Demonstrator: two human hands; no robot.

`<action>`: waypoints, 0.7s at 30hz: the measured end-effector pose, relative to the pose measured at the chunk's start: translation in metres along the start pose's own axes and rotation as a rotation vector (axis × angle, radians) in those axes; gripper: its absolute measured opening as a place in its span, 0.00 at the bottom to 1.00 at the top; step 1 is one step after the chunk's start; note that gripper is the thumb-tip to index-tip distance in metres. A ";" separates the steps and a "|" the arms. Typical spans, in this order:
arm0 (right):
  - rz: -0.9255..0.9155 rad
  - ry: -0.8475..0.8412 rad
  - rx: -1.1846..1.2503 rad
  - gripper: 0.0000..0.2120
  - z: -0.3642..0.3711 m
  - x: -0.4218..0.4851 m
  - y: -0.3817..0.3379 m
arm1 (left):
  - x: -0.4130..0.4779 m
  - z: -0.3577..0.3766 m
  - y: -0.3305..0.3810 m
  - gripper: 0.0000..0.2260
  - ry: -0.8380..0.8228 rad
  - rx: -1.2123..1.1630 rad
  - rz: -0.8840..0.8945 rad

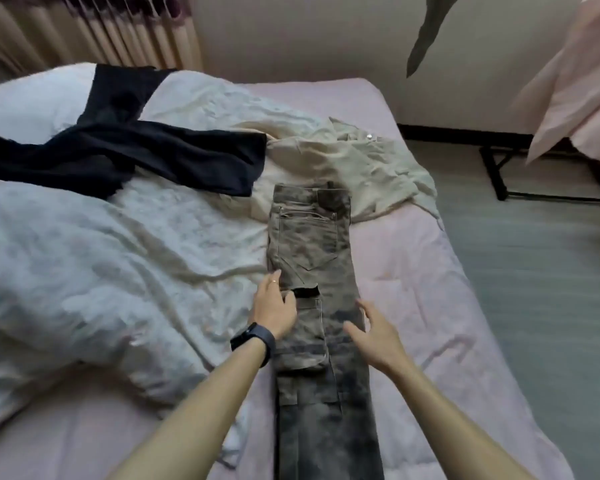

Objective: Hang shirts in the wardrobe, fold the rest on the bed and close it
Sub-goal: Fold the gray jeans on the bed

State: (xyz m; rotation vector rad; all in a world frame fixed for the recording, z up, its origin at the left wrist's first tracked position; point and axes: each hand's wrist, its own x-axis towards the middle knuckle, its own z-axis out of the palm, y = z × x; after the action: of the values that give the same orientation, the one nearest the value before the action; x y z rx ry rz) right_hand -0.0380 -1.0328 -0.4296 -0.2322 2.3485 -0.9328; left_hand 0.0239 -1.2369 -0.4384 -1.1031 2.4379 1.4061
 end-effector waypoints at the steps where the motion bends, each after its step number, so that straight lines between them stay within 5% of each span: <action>1: 0.030 -0.033 -0.065 0.30 0.019 -0.028 0.028 | -0.034 0.019 -0.029 0.25 -0.017 0.014 -0.063; 6: 0.144 -0.122 -0.218 0.38 0.083 -0.176 0.149 | -0.210 0.095 -0.140 0.26 -0.090 0.087 -0.360; 11: 0.093 -0.069 -0.212 0.38 0.110 -0.295 0.221 | -0.348 0.143 -0.199 0.25 -0.097 0.032 -0.461; 21: 0.314 -0.037 0.051 0.27 0.127 -0.372 0.291 | -0.451 0.173 -0.266 0.25 -0.123 0.001 -0.482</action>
State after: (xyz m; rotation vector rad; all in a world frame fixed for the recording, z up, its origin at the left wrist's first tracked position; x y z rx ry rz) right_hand 0.3529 -0.7549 -0.5259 0.1360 2.2393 -0.8236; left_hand 0.4808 -0.9409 -0.5265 -1.4313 1.9109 1.2679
